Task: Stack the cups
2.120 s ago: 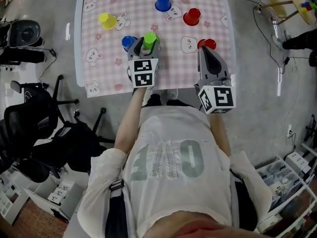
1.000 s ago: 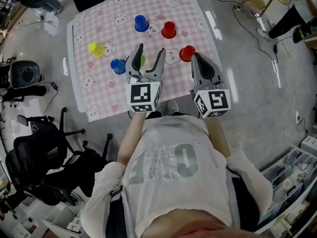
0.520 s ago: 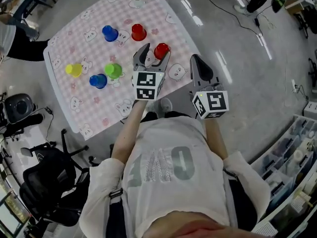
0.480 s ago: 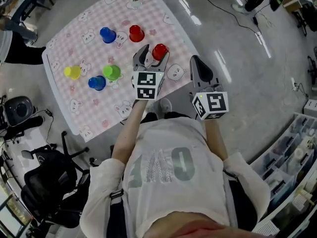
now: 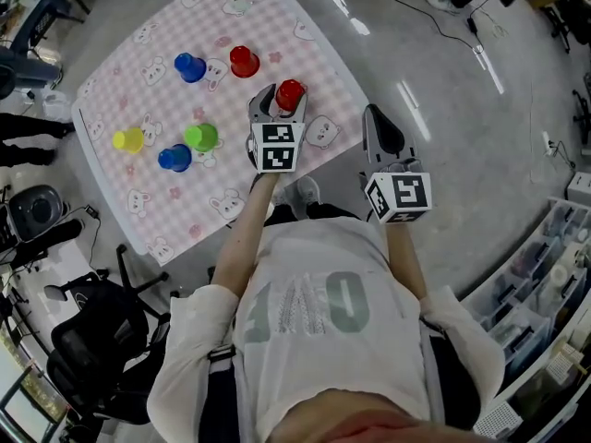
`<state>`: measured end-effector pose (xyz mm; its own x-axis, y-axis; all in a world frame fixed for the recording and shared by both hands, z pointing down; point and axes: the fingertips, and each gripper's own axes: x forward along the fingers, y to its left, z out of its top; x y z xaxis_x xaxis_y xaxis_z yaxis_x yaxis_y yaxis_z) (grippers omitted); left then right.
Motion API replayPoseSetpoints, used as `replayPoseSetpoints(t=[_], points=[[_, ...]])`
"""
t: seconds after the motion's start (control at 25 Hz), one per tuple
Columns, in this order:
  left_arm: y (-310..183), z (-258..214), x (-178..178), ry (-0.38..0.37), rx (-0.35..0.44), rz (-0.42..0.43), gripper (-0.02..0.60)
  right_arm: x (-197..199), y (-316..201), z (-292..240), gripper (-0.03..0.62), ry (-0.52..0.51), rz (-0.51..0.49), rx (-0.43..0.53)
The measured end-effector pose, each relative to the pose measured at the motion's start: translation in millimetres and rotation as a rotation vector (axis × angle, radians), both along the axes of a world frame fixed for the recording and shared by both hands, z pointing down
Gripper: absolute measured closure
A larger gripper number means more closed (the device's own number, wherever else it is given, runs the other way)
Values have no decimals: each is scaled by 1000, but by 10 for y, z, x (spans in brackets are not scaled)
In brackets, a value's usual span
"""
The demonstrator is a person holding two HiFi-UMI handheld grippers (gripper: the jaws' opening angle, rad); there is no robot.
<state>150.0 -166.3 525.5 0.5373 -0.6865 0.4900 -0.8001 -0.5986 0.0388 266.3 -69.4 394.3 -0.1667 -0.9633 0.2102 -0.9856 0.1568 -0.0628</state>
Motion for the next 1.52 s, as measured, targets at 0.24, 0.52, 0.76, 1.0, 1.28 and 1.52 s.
replayPoseSetpoints(t=[0.24,0.52,0.76,1.0,1.28,1.52], points=[[-8,-7,-23,-11,-6,0,354,-98,-75,0,565,17,-44,5],[-36,-385,-335,19,98,-99,357,-246,-153,-11,565,13,-91,12],[5,-492,-888,16,139,-264,359,-536,-213,18,565,10,-172,10],[53,-342,-1328,32,115,-435,359,-743,-250,69,565,14,-228,-2],[56,-166,-1470,-21,94,-469,359,-824,-291,121,565,21,-249,-18],[62,-68,-1506,-38,68,-483,359,-828,-329,149,565,20,-254,-32]])
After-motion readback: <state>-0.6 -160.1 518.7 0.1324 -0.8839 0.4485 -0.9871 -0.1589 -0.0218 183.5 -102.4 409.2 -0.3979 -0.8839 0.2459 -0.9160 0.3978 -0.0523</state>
